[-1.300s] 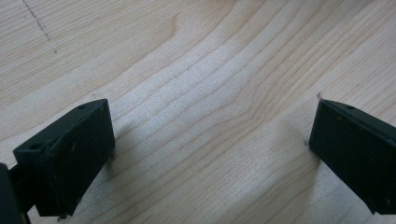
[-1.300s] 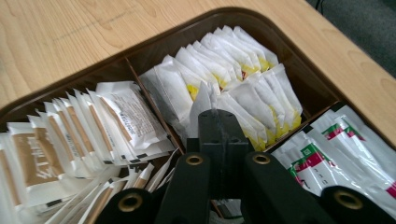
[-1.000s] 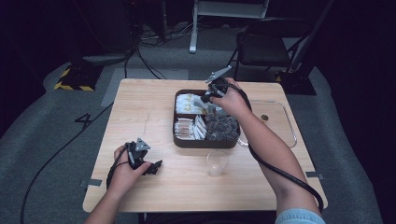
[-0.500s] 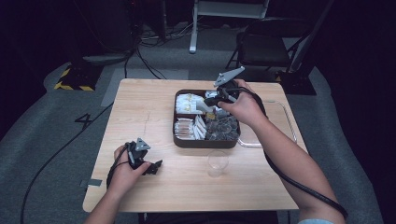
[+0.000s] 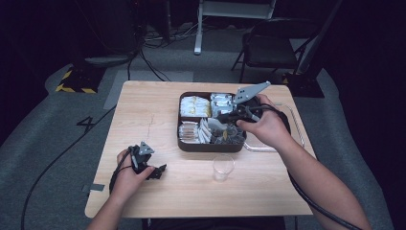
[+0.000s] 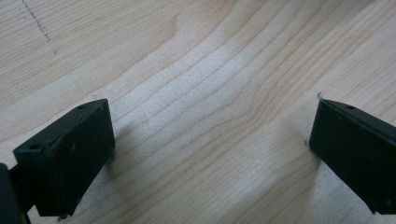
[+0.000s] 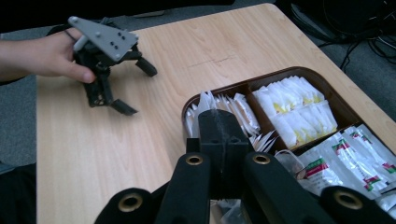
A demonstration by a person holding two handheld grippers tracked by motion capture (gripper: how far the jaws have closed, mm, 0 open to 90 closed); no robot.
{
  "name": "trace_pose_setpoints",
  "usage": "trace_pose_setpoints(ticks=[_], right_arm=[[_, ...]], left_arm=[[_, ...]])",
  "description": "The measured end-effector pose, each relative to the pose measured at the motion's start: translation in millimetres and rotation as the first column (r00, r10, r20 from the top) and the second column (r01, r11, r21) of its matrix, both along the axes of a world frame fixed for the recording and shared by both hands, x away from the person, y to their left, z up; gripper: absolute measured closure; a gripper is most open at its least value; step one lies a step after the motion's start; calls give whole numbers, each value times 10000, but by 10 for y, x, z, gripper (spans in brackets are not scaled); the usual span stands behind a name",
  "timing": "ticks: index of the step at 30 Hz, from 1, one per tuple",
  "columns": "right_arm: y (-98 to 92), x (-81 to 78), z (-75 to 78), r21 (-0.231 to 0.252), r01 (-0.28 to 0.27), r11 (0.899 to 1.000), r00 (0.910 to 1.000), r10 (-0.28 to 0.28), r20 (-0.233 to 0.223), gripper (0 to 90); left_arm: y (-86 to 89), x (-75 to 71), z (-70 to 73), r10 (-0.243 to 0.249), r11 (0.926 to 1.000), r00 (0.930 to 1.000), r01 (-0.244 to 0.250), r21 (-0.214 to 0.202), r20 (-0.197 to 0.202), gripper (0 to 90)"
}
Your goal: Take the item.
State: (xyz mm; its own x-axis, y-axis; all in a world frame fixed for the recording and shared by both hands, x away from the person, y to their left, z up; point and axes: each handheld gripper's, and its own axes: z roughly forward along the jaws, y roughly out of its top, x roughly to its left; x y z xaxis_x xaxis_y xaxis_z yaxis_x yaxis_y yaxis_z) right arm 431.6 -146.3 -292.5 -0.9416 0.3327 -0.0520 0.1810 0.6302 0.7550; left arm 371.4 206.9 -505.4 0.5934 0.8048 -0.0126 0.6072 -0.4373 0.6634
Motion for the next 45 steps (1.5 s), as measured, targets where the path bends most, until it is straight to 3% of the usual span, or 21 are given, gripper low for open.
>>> trace_pose_setpoints(ticks=[9,19,32,45], right_arm=[[-100,-330,-67,179,-393,9991,9992,395,-82,900],[-140,-523,-281,190,-608,9980,9972,616,-429,900],[-131,-518,-629,-268,-575,9980,9924,542,-1107,900],[-54,-496,-848,-1379,-632,9884,9884,430,-1454,900]], left_arm=[[-1,-1,0,10,10000,10000,-10,-8,-13,3],[0,0,0,2,10000,10000,-2,-5,3,4],[0,0,0,5,10000,10000,-5,-7,3,4],[-1,-1,0,12,10000,10000,-12,-10,-13,4]])
